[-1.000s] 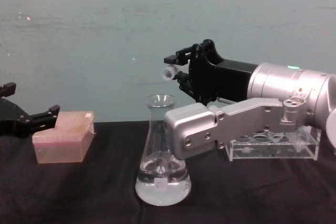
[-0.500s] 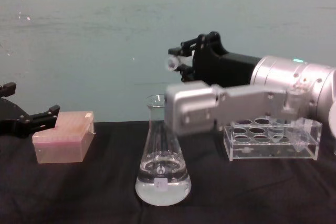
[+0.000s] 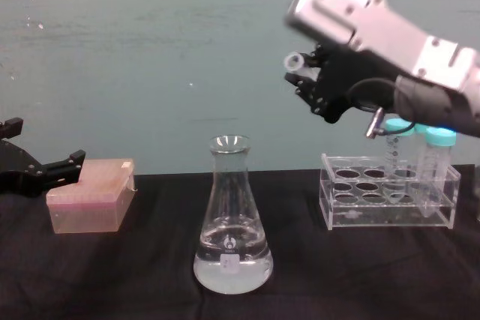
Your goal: Pour the liquid from the test tube into the beaker using one hand.
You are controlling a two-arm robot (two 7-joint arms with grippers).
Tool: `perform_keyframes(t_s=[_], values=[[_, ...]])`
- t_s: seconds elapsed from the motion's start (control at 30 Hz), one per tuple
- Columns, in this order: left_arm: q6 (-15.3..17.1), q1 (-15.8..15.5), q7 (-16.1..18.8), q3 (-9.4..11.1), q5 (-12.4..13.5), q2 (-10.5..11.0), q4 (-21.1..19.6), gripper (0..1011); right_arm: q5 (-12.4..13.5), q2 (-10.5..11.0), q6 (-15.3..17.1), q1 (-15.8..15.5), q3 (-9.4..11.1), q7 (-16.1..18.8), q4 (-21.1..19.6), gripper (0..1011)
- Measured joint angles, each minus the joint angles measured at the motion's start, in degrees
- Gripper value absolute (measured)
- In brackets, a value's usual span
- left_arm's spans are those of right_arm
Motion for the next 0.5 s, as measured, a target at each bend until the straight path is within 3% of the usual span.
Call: perform_keyframes(t_s=[0.2, 0.23, 0.3, 0.33, 0.37, 0.5], values=[[0.0, 0.0, 0.0, 0.0, 0.0, 0.0, 0.0, 1000, 10.3, -0.7, 3.7, -0.2, 5.3, 7.6, -0.2, 199], [0.0, 0.0, 0.0, 0.0, 0.0, 0.0, 0.0, 1000, 12.9, -0.7, 4.7, -0.1, 6.4, 9.6, 0.0, 199], [0.0, 0.0, 0.0, 0.0, 0.0, 0.0, 0.0, 1000, 16.5, -0.6, 5.9, 0.3, 7.8, 12.4, 0.4, 199], [0.0, 0.0, 0.0, 0.0, 0.0, 0.0, 0.0, 1000, 16.5, -0.6, 5.9, 0.3, 7.8, 12.4, 0.4, 199], [0.0, 0.0, 0.0, 0.0, 0.0, 0.0, 0.0, 1000, 19.2, -0.4, 6.8, 0.6, 8.6, 14.4, 0.8, 199], [0.0, 0.0, 0.0, 0.0, 0.0, 0.0, 0.0, 1000, 24.7, 0.1, 8.8, 1.4, 10.5, 18.5, 2.0, 199]])
